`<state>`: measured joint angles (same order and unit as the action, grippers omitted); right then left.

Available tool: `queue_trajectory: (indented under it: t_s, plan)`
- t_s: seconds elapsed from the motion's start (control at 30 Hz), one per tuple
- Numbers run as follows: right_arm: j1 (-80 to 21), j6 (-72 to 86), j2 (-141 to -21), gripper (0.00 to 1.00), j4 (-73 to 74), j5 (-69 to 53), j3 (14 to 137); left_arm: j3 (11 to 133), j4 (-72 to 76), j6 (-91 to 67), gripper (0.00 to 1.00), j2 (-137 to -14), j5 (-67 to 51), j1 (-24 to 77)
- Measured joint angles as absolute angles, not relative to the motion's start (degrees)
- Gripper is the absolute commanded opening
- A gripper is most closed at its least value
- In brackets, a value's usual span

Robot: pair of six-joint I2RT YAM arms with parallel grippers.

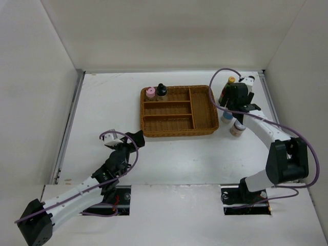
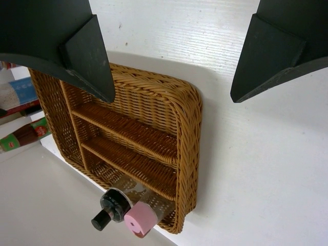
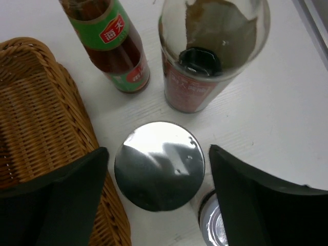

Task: Organize the condiment bottles

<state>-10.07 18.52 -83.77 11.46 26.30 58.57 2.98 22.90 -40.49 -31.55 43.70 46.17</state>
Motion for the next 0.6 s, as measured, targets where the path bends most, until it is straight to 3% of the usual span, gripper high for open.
queue_trajectory:
  t_s: [0.07, 0.13, 0.43, 0.6]
  plan:
    - [-10.09, 18.17, -84.84, 0.64, 10.83, 26.06, 59.11, 2.98, 23.51, -40.51, 1.0, -31.51, 43.7, 46.19]
    - [-10.09, 18.2, -85.14, 0.57, 10.46, 26.11, 59.22, 2.98, 23.81, -40.49, 1.0, -31.51, 43.7, 46.19]
    - [-14.39, 15.42, -77.03, 0.55, 11.57, 31.57, 59.57, 2.96, 24.05, -40.49, 1.0, -31.59, 44.14, 46.15]
    - [-20.01, 12.88, -74.11, 0.54, 10.76, 32.91, 66.3, 2.96, 24.77, -40.49, 1.0, -32.25, 44.38, 46.13]
